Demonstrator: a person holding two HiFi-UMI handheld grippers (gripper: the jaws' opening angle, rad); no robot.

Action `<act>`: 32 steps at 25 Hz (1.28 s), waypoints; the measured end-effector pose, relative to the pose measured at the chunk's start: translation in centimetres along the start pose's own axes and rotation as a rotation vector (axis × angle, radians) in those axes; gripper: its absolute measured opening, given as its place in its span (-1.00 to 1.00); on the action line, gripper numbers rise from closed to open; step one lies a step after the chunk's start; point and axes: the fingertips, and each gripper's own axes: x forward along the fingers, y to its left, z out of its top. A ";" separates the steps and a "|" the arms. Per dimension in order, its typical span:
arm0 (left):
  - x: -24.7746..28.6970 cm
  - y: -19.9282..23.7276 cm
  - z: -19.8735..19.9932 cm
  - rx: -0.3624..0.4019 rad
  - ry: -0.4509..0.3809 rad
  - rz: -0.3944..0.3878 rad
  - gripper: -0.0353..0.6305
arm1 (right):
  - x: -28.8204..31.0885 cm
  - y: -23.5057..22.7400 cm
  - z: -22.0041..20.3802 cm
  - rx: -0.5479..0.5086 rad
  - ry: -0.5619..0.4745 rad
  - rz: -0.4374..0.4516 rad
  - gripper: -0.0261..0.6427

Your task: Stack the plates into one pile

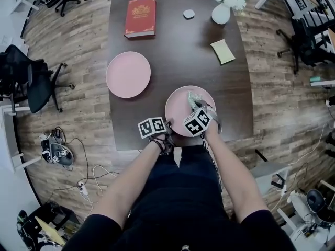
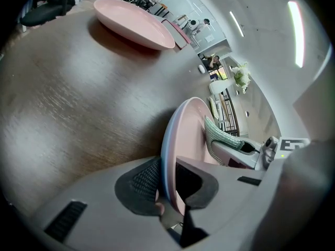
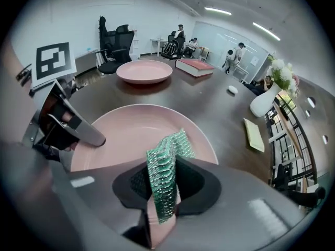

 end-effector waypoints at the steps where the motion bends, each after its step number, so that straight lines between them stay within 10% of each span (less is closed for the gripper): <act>1: 0.0 0.0 -0.1 -0.001 0.002 0.000 -0.76 | 0.4 0.2 0.0 0.018 0.002 0.018 -0.67; 11: 0.0 -0.1 -0.5 0.018 0.026 0.000 -0.76 | 1.9 0.1 0.7 0.034 0.031 0.139 -0.67; 32: 0.0 -0.4 -0.8 -0.016 -0.003 -0.001 -0.76 | 2.8 2.3 2.9 -0.435 -0.041 0.241 -0.67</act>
